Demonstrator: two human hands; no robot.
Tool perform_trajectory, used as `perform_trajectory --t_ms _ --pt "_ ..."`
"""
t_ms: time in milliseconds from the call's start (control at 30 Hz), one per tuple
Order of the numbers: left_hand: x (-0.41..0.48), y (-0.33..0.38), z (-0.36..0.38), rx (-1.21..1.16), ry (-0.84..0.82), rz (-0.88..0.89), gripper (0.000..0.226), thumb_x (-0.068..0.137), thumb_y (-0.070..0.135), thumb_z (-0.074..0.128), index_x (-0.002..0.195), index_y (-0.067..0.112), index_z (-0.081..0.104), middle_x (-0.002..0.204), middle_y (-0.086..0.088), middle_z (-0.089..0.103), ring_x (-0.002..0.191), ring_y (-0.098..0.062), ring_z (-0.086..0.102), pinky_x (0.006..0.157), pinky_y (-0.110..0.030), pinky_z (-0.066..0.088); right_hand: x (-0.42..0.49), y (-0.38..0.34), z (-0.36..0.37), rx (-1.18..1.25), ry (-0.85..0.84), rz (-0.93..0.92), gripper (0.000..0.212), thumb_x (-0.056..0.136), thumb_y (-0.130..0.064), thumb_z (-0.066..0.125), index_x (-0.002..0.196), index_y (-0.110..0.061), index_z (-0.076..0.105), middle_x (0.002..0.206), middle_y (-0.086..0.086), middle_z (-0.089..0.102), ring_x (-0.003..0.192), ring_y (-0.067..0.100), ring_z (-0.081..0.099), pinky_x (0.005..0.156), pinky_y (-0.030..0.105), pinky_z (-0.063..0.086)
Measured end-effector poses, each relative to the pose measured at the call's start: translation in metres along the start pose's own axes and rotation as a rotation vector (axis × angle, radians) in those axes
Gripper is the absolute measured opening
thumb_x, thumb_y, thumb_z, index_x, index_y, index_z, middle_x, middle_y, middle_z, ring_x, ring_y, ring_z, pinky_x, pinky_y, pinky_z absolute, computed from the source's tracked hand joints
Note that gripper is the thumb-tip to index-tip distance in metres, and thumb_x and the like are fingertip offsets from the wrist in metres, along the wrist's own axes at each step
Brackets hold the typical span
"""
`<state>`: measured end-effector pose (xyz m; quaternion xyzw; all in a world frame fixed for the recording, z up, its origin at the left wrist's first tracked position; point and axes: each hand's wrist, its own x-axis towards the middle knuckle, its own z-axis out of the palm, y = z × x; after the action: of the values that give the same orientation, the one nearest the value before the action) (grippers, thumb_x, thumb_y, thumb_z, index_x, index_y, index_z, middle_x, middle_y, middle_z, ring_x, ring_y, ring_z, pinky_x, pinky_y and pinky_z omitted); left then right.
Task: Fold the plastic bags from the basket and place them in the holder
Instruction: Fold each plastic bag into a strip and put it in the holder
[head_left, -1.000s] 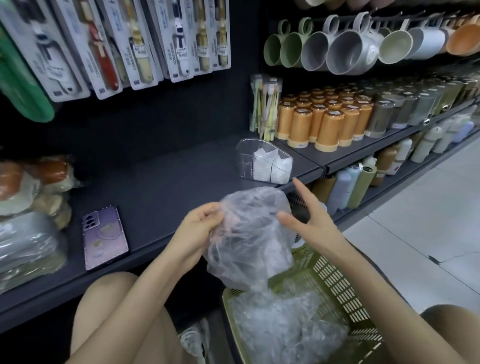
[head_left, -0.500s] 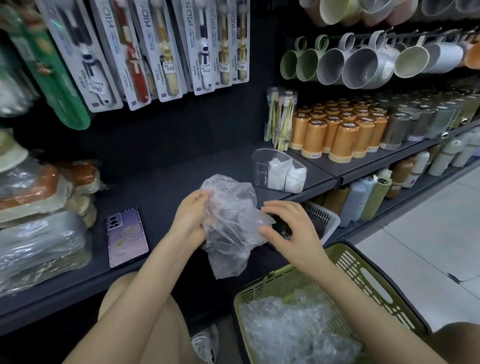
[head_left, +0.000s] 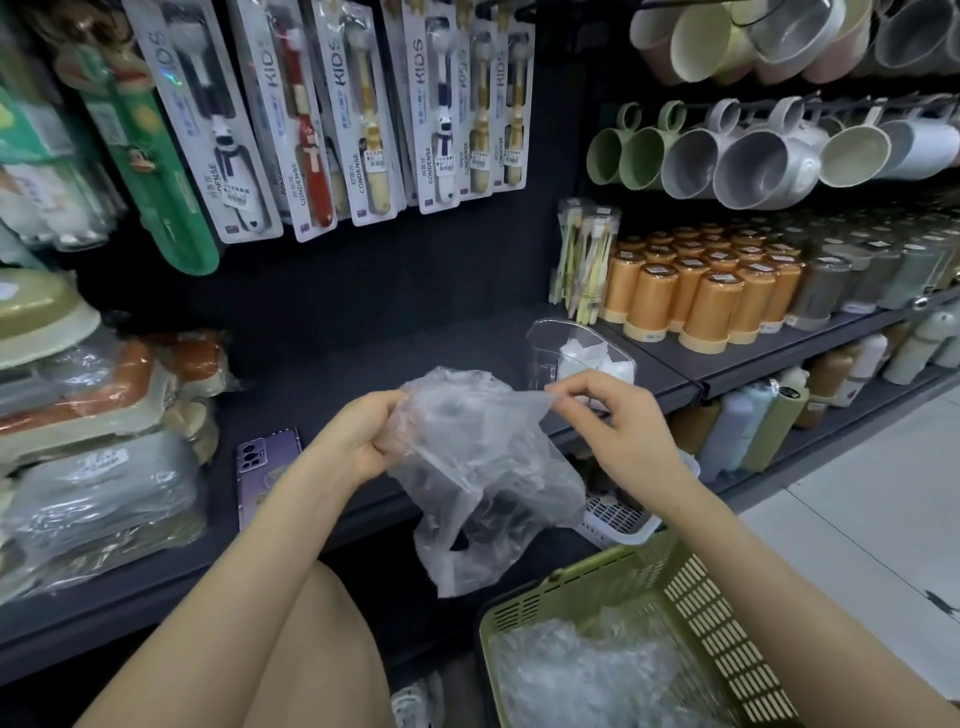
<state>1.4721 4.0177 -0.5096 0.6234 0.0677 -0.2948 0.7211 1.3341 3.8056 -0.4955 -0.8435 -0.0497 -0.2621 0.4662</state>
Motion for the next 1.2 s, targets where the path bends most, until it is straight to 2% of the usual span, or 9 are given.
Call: perform_trajectory --t_ms 133,300,400,500,600,767,867,1033,1200 --pt "-0.007 0.017 0.007 0.005 -0.065 0.032 0.019 0.092 0.013 0.053 0.075 0.011 0.06 0.071 -0.005 0.058 0.062 -0.017 0.059 0.069 -0.032 0.049 0.009 -0.013 -0.002 -0.018 -0.043 0.043 0.014 0.095 -0.007 0.054 0.086 -0.013 0.063 0.083 0.001 0.068 0.081 0.01 0.061 0.073 0.012 0.045" --pt "-0.029 0.036 0.01 0.473 0.284 0.579 0.056 0.075 0.06 0.059 0.118 0.025 0.059 0.126 0.002 0.054 0.115 -0.013 0.051 0.095 -0.03 0.039 0.026 -0.026 -0.006 -0.316 -0.014 0.033 0.013 0.088 -0.015 0.063 0.076 -0.019 0.062 0.073 -0.006 0.066 0.072 0.008 0.061 0.071 0.025 0.047" --pt "-0.065 0.034 0.042 0.833 -0.048 0.827 0.077 0.058 0.076 0.06 0.122 0.032 0.058 0.119 0.019 0.059 0.112 0.005 0.053 0.096 -0.017 0.04 0.044 -0.045 -0.003 -0.285 -0.134 0.072 0.019 0.086 -0.022 0.069 0.068 -0.021 0.065 0.064 -0.01 0.062 0.061 0.002 0.055 0.063 0.019 0.042" --pt "-0.065 0.023 0.062 1.012 -0.002 0.863 0.061 0.065 0.062 0.075 0.113 0.029 0.06 0.107 0.018 0.064 0.099 0.002 0.058 0.085 -0.022 0.047 0.06 -0.06 -0.002 -0.118 -0.212 0.16 0.018 0.081 -0.018 0.071 0.063 -0.015 0.069 0.066 0.009 0.068 0.061 0.014 0.055 0.065 0.034 0.047" --pt "-0.055 0.021 0.055 0.787 0.052 0.931 0.019 0.081 0.033 0.075 0.086 0.017 0.066 0.08 0.006 0.065 0.077 -0.008 0.058 0.073 -0.031 0.046 0.064 -0.058 -0.009 0.053 -0.22 0.21 0.015 0.086 -0.015 0.069 0.077 -0.003 0.071 0.071 0.014 0.067 0.066 0.021 0.056 0.067 0.036 0.047" --pt "-0.051 0.021 0.04 0.464 0.007 0.861 0.014 0.087 0.022 0.07 0.078 0.013 0.066 0.074 0.006 0.062 0.077 -0.017 0.057 0.078 -0.041 0.049 0.039 -0.029 -0.012 0.053 -0.033 0.106 0.016 0.087 -0.035 0.068 0.098 -0.023 0.068 0.093 -0.008 0.069 0.088 0.003 0.062 0.08 0.015 0.045" --pt "-0.048 0.021 0.038 0.322 0.007 0.8 0.014 0.088 0.021 0.069 0.075 0.019 0.065 0.078 0.002 0.063 0.08 -0.019 0.059 0.079 -0.042 0.049 0.019 -0.014 -0.011 -0.005 -0.105 0.057 0.035 0.074 -0.057 0.064 0.103 -0.038 0.063 0.097 -0.019 0.065 0.099 0.002 0.058 0.087 0.011 0.04" --pt "-0.045 0.016 0.03 0.105 -0.053 0.701 0.017 0.092 0.024 0.06 0.076 0.019 0.065 0.08 0.0 0.067 0.078 -0.016 0.063 0.074 -0.03 0.052 0.002 0.005 -0.001 -0.12 -0.186 0.019 0.009 0.077 -0.026 0.078 0.077 -0.031 0.07 0.068 -0.006 0.062 0.069 0.007 0.057 0.074 0.023 0.043" --pt "-0.036 0.013 0.01 -0.031 -0.036 0.594 0.016 0.094 0.021 0.056 0.082 0.015 0.064 0.078 0.0 0.067 0.072 -0.014 0.064 0.066 -0.026 0.054 -0.015 0.02 0.006 -0.379 -0.107 -0.101 0.02 0.076 -0.052 0.06 0.068 -0.033 0.062 0.057 -0.021 0.05 0.065 0.003 0.052 0.077 0.027 0.037"
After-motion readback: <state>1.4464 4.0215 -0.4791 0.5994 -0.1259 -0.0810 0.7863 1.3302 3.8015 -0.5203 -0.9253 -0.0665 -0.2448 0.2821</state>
